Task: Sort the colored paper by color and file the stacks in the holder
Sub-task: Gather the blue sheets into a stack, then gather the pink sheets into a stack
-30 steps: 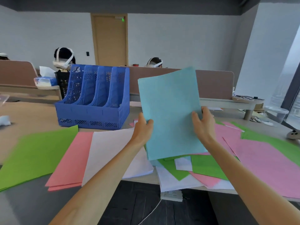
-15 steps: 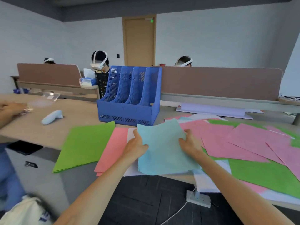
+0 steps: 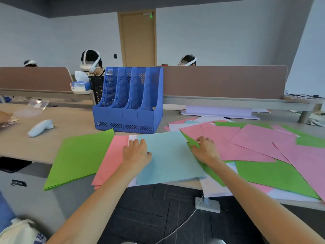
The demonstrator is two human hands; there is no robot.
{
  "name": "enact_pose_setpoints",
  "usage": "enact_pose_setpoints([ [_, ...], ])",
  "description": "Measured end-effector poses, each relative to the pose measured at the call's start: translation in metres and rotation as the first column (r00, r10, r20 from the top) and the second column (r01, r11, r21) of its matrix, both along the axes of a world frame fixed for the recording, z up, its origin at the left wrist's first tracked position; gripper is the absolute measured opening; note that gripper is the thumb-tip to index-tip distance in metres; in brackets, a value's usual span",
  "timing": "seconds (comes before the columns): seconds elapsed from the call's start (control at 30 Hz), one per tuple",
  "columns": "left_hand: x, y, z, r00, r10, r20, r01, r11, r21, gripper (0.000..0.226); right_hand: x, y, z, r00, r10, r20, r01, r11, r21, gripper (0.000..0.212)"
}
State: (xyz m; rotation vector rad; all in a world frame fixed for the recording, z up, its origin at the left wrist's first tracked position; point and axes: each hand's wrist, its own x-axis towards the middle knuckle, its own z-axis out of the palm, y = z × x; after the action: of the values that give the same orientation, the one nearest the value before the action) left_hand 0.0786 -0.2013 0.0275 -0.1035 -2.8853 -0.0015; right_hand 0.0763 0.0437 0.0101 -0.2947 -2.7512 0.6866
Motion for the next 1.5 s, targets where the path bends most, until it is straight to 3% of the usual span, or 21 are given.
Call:
enact_pose_setpoints([
  [0.1,-0.004,0.025,0.002,0.986,-0.158,0.056,0.151,0.982,0.113,0.038,0.006,0.027,-0.002,0.997,-0.074,0.021,0.072,0.994,0.084,0.049],
  [0.2,-0.007,0.052,0.001,0.957,-0.283,0.061,0.253,0.92,0.3,0.04,0.01,0.049,-0.006,0.986,-0.081,0.147,0.049,0.977,0.209,0.06],
  [0.33,-0.013,0.092,0.001,0.92,-0.38,0.095,0.282,0.812,0.511,0.037,0.016,0.063,-0.001,0.987,-0.035,0.156,-0.024,0.933,0.358,0.042],
  [0.47,-0.017,0.125,0.001,0.879,-0.443,0.174,0.204,0.68,0.704,0.032,0.023,0.063,0.006,0.995,0.016,0.095,-0.072,0.783,0.618,0.029],
  [0.53,-0.021,0.139,0.001,0.854,-0.485,0.187,0.131,0.549,0.825,0.029,0.025,0.068,0.009,0.994,0.043,0.103,-0.101,0.731,0.675,0.027],
  [0.67,-0.019,0.167,0.007,0.766,-0.608,0.206,-0.189,0.094,0.978,0.027,0.032,0.085,0.016,0.997,0.047,0.066,-0.08,0.726,0.683,0.023],
  [0.77,-0.019,0.185,0.009,0.739,-0.629,0.242,-0.371,-0.081,0.925,0.03,0.039,0.098,0.016,1.0,0.003,0.006,-0.006,0.797,0.604,0.02],
  [0.83,-0.02,0.196,0.006,0.722,-0.636,0.274,-0.456,-0.14,0.879,0.031,0.044,0.106,0.017,1.0,0.0,-0.029,0.014,0.886,0.463,0.022],
  [0.9,-0.018,0.206,0.003,0.724,-0.632,0.276,-0.467,-0.155,0.87,0.03,0.048,0.115,0.016,0.997,0.068,-0.022,-0.062,0.973,0.223,0.03],
  [0.97,-0.016,0.214,0.0,0.731,-0.625,0.274,-0.436,-0.119,0.892,0.024,0.055,0.127,0.014,0.992,0.118,-0.036,-0.12,0.992,-0.047,0.041],
  [1.0,-0.017,0.217,-0.001,0.734,-0.619,0.279,-0.418,-0.089,0.904,0.022,0.057,0.137,0.012,0.994,0.08,-0.07,-0.087,0.991,-0.102,0.045],
  [1.1,-0.016,0.222,-0.001,0.71,-0.633,0.31,-0.391,0.012,0.92,0.032,0.057,0.178,0.003,0.978,-0.171,-0.119,0.169,0.985,-0.029,0.037],
  [1.2,-0.02,0.229,-0.001,0.709,-0.622,0.332,-0.338,0.114,0.934,0.035,0.053,0.211,-0.008,0.938,-0.321,0.13,0.299,0.94,0.164,0.044],
  [1.3,-0.023,0.236,-0.001,0.737,-0.589,0.332,-0.252,0.215,0.943,0.023,0.051,0.223,-0.018,0.92,-0.276,0.278,0.209,0.947,0.246,0.047],
  [1.5,-0.031,0.235,-0.004,0.723,-0.608,0.327,-0.164,0.308,0.937,0.022,0.051,0.217,-0.023,0.971,-0.087,0.222,0.02,0.958,0.287,0.041],
])
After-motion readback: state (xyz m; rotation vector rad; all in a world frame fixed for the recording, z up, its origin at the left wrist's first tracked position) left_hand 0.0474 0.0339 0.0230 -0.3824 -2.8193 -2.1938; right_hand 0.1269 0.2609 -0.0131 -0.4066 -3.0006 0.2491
